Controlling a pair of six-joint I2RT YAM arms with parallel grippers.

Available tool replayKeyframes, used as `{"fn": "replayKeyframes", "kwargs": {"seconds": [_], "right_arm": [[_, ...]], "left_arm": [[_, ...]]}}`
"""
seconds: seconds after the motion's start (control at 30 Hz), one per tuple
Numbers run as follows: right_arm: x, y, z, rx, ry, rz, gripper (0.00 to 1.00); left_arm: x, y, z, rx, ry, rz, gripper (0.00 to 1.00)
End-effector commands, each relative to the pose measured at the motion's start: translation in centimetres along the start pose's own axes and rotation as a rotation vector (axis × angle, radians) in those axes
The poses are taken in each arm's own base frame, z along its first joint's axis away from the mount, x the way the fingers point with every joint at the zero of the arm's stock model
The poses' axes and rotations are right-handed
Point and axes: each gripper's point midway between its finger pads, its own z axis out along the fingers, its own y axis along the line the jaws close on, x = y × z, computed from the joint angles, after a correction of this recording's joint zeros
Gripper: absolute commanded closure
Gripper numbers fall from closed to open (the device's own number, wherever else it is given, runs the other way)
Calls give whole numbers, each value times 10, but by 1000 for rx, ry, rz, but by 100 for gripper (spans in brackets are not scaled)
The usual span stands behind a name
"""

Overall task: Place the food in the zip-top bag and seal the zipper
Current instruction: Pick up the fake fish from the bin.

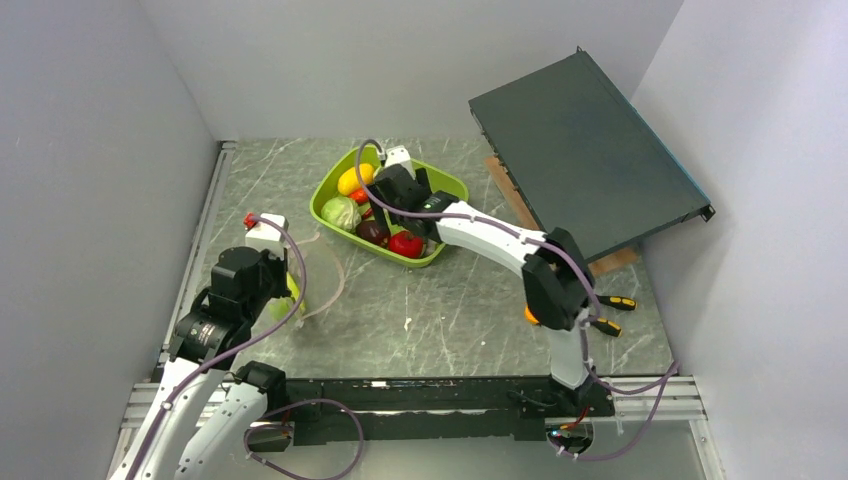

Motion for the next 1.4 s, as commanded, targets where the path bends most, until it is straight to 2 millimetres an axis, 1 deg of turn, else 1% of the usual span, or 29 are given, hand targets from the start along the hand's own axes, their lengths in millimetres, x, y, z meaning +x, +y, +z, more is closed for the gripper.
{"fn": "replayKeyframes", "kwargs": {"seconds": [0.0, 0.07, 0.2, 0.33, 0.43, 0.53, 0.6, 0.67, 0.77, 0.8, 0.83, 0.87, 0.9, 0.97, 1.03, 1.1, 1.2, 1.23, 1.27, 1.37], "right_arm": [[-5, -39, 18, 265, 35, -22, 14], [3, -56, 27, 370, 60, -19, 14], [11, -76, 32, 492, 61, -2, 14], [19, -91, 44, 497, 67, 26, 15], [31, -97, 61, 475, 100, 31, 14], [47, -102, 79, 469, 140, 30, 13], [59, -100, 90, 458, 182, 38, 12], [70, -100, 95, 454, 208, 53, 12], [80, -92, 101, 407, 220, 75, 13], [83, -90, 102, 388, 222, 81, 15], [82, -87, 104, 370, 214, 88, 17], [80, -86, 105, 360, 205, 84, 23], [77, -86, 104, 354, 189, 81, 32], [64, -87, 102, 341, 141, 65, 57], [45, -89, 96, 336, 89, 46, 64], [22, -90, 88, 327, 37, 24, 78], [-18, -90, 68, 308, -60, 16, 94], [-30, -91, 61, 300, -91, 17, 99], [-43, -91, 52, 292, -120, 21, 100], [-75, -87, 27, 243, -187, 35, 100]], "left_arm": [[-8, 0, 2, 2, -28, 10, 100], [-8, -2, 2, 13, -27, 15, 100], [-8, 0, 3, 4, -24, 14, 100], [-8, 1, 2, -2, -28, 12, 100], [-8, 2, 2, -9, -30, 10, 100], [-8, 3, 2, -16, -29, 11, 100], [-8, 3, 2, -15, -29, 12, 100], [-7, 3, 2, -16, -26, 12, 100], [-7, 4, 3, -19, -25, 14, 100], [-7, 4, 3, -19, -23, 15, 100], [-7, 3, 4, -18, -22, 14, 100], [-6, 3, 4, -17, -19, 15, 100], [-6, 3, 4, -18, -18, 14, 100], [-5, 3, 5, -20, -14, 15, 100], [-6, 4, 5, -21, -13, 15, 100], [-5, 4, 5, -22, -10, 15, 100], [-6, 4, 5, -23, -12, 15, 100], [-5, 4, 5, -24, -12, 16, 100], [-6, 4, 5, -21, -15, 16, 100], [-6, 2, 5, -13, -15, 16, 100]]}}
